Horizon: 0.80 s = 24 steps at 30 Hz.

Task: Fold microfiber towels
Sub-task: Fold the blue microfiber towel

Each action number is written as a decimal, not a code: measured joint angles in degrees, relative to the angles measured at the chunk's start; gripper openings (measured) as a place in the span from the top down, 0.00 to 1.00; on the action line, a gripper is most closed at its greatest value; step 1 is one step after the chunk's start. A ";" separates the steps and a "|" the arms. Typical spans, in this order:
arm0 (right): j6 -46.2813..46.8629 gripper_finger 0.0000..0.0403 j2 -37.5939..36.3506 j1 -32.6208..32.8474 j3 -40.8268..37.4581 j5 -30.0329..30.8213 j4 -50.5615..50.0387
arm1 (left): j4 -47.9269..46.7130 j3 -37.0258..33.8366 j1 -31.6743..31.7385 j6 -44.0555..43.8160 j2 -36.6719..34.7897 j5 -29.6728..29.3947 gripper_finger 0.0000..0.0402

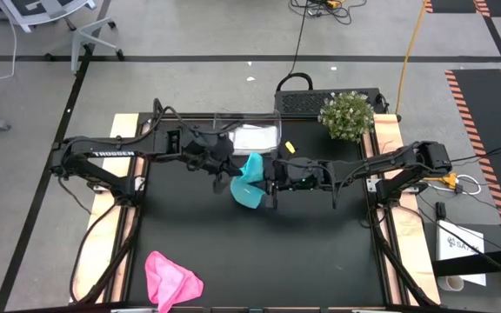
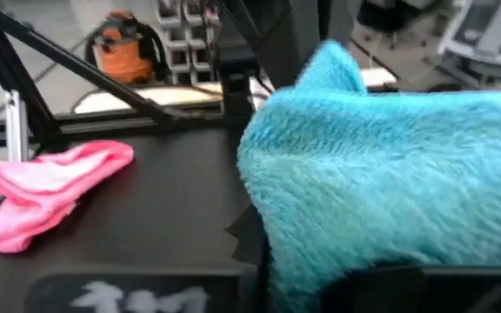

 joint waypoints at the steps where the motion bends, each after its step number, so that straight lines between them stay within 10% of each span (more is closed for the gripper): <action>1: 0.17 0.86 -0.20 0.00 0.00 0.44 -0.51 | 0.02 0.00 0.00 -0.05 0.00 -0.32 1.00; 24: 4.85 0.73 -11.12 -2.87 0.00 7.18 -17.42 | 5.15 0.04 -4.59 -3.11 0.00 -4.60 0.99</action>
